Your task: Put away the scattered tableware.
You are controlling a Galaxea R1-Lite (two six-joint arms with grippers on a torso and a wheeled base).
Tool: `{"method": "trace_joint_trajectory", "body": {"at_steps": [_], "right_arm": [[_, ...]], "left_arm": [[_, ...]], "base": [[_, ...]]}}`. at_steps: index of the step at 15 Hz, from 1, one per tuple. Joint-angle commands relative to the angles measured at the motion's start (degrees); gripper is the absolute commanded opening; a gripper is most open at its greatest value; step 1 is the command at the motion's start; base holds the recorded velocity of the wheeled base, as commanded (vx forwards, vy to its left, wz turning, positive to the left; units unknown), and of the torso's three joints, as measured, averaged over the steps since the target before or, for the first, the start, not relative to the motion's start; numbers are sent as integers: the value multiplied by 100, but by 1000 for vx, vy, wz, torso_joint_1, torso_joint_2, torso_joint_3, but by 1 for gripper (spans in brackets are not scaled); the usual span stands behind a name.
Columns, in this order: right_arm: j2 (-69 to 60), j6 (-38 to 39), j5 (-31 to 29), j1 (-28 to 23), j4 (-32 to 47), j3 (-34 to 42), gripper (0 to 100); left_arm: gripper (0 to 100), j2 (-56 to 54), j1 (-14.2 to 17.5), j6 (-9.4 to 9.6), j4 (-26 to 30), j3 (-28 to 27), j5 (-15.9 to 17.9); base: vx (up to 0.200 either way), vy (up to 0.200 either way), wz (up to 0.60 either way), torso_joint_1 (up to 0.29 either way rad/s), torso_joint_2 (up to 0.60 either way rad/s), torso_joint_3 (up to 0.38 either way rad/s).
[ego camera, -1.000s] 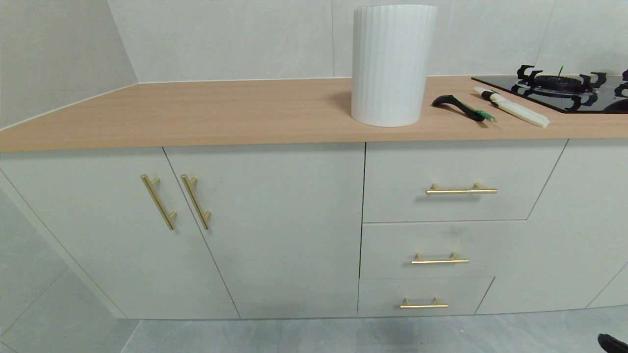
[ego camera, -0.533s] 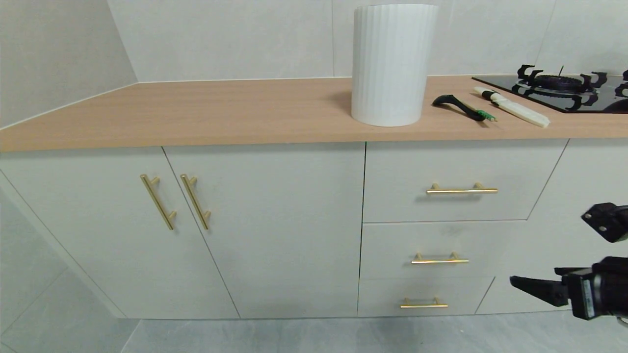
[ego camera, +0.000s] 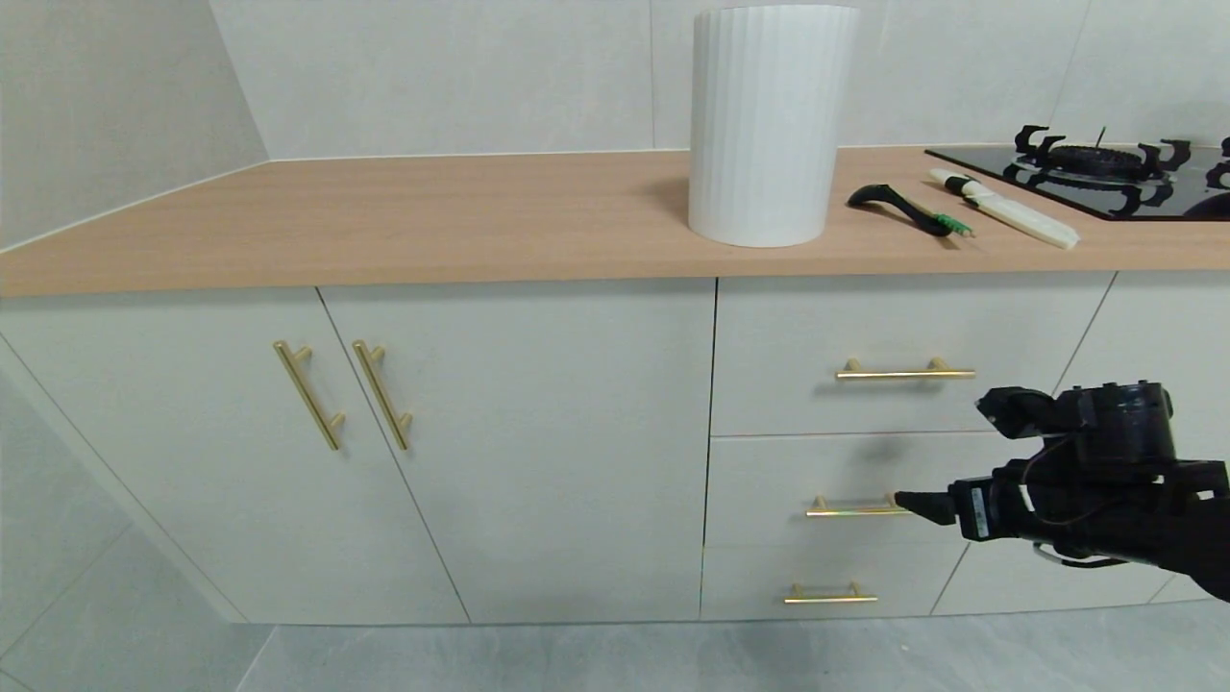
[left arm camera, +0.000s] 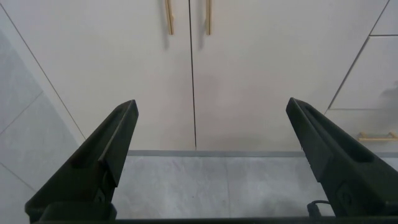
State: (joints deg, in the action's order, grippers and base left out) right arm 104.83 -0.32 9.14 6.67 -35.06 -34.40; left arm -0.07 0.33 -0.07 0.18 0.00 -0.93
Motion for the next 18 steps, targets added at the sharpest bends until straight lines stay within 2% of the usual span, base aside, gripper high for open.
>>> {"method": "trace_joint_trajectory", "body": {"at_steps": [1, 9, 11, 13, 18], "right_arm": [[1013, -47, -9, -25, -361, -216, 100], [1866, -21, -317, 89, -1214, -427, 100], [2305, 14, -633, 168, -1855, -445, 100], [2578, 14, -897, 168, -2049, -550, 100], [2842, 207, -976, 221, -2585, -568, 100]], "left_arm": [[100, 7, 2, -1, -1, 0, -4], [100, 7, 2, -1, -1, 0, -4], [100, 7, 2, -1, -1, 0, -4], [100, 7, 2, -1, -1, 0, -4], [100, 7, 2, -1, -1, 0, 5]], "base": [[0, 0, 0, 0, 0, 0], [0, 0, 0, 0, 0, 0], [0, 0, 0, 0, 0, 0], [0, 0, 0, 0, 0, 0], [0, 0, 0, 0, 0, 0]]}}
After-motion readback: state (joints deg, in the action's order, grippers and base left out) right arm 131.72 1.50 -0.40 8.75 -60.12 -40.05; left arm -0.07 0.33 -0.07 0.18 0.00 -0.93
